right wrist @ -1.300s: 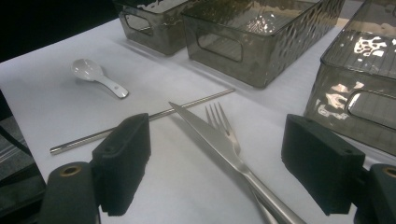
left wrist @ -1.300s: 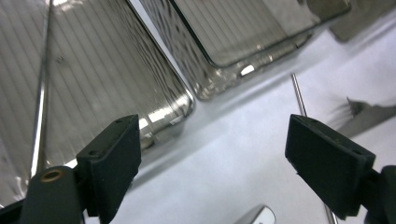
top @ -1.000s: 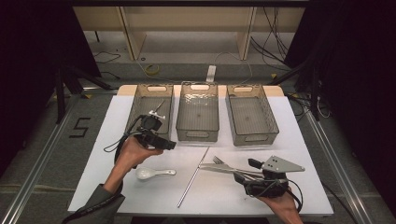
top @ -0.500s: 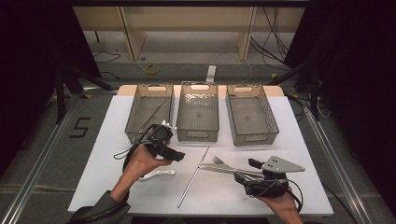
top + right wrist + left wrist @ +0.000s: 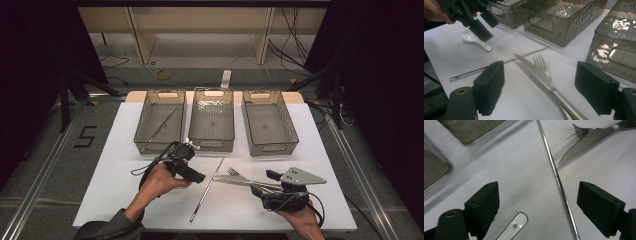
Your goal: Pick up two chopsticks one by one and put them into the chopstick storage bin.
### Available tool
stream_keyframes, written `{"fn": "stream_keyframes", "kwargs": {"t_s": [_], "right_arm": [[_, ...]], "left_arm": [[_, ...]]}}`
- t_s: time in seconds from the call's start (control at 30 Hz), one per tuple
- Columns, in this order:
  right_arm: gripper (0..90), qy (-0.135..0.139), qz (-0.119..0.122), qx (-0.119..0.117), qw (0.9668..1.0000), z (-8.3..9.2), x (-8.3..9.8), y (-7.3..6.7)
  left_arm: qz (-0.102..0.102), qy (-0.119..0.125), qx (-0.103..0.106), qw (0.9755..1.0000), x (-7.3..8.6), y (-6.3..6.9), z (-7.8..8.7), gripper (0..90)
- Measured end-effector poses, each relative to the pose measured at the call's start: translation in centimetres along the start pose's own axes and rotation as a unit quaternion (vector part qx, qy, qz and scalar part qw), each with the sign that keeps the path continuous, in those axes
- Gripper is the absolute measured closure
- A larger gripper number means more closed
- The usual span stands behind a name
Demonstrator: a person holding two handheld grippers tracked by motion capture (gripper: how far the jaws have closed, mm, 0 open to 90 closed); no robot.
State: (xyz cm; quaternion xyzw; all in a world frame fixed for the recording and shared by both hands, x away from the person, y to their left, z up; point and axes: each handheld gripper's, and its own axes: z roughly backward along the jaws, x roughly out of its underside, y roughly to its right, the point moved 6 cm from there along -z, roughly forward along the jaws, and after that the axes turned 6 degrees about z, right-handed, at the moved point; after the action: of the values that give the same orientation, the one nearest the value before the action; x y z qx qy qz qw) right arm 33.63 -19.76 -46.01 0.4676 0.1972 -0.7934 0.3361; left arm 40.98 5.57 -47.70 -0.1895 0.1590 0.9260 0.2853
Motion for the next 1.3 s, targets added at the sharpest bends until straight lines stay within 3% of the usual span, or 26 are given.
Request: {"fn": "stream_keyframes", "kwargs": {"t_s": [0.2, 0.43, 0.87, 1.3], "right_arm": [[24.9, -0.003, 0.000, -0.001, 1.0000, -0.1, 0.0, 0.0], [24.9, -0.002, 0.000, -0.002, 1.0000, -0.1, 0.0, -0.1], [24.9, -0.003, 0.000, -0.004, 1.0000, -0.2, 0.1, -0.1], [24.9, -0.003, 0.000, -0.003, 1.0000, -0.1, 0.1, -0.1]], "left_arm": [[-0.019, -0.022, 0.007, 0.9996, 0.3, 1.3, -1.2, 21.6], [-0.027, -0.036, 0.010, 0.9989, 0.7, 2.3, -2.5, 29.6], [-0.038, -0.065, 0.011, 0.9971, 1.3, 2.4, -3.8, 45.5], [-0.057, -0.074, -0.007, 0.9956, 1.5, 2.6, -4.6, 52.3]]}}
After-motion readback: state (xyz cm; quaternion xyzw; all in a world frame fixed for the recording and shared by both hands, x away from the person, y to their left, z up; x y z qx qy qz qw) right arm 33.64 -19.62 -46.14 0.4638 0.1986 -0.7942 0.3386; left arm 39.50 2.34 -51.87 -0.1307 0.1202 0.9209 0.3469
